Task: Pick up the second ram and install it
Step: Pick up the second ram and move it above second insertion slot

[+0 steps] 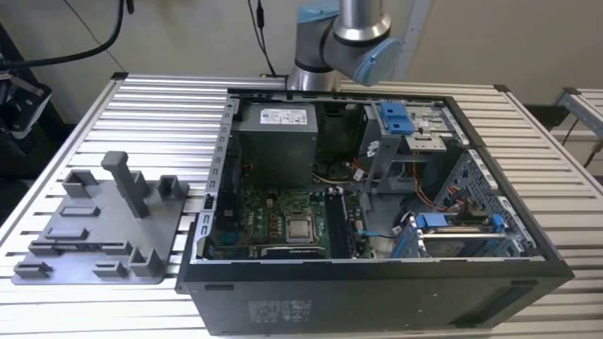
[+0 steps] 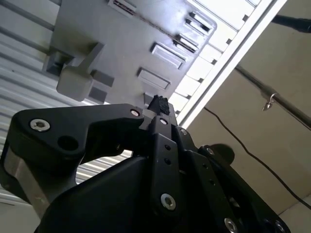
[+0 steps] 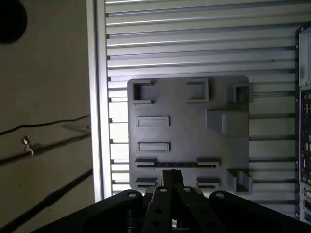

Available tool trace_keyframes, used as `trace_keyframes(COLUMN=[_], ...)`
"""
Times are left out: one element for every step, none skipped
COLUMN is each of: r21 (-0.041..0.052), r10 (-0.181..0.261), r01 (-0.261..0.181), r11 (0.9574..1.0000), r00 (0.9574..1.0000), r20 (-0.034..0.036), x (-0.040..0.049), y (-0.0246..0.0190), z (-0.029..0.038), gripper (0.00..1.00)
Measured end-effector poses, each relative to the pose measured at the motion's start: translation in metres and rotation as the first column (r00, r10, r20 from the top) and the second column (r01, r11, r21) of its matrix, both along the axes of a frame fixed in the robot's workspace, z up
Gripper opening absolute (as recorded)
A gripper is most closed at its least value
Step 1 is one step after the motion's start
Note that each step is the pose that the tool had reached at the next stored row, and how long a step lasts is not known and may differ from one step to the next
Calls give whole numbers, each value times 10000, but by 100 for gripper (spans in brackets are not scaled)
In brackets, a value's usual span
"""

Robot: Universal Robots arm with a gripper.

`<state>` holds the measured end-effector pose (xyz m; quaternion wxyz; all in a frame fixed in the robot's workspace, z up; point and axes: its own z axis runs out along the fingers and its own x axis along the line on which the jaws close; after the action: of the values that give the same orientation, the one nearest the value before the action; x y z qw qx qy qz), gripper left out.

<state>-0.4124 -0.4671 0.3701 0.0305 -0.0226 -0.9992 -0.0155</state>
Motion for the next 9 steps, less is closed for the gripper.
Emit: trace_keyframes(r21=[-3, -4, -4, -4, -5, -5, -5, -5, -6], r10=[42, 94, 148, 198, 248, 297, 347, 392, 432], r01=[-42, -94, -148, -198, -248, -297, -347, -392, -432], r11=[10000, 10000, 9999, 9998, 9997, 9996, 9994, 9992, 9991], r00=[10000, 10000, 9999, 9998, 9997, 9996, 9994, 9992, 9991], r20=[-1, -2, -2, 0, -1, -1, -1, 0, -1], x=[0, 0, 0, 0, 0, 0, 0, 0, 0], y=[0, 1, 0, 1, 0, 0, 0, 1, 1], z=[1, 1, 1, 0, 1, 1, 1, 0, 1], gripper=[11, 11, 11, 11, 11, 11, 11, 11, 11])
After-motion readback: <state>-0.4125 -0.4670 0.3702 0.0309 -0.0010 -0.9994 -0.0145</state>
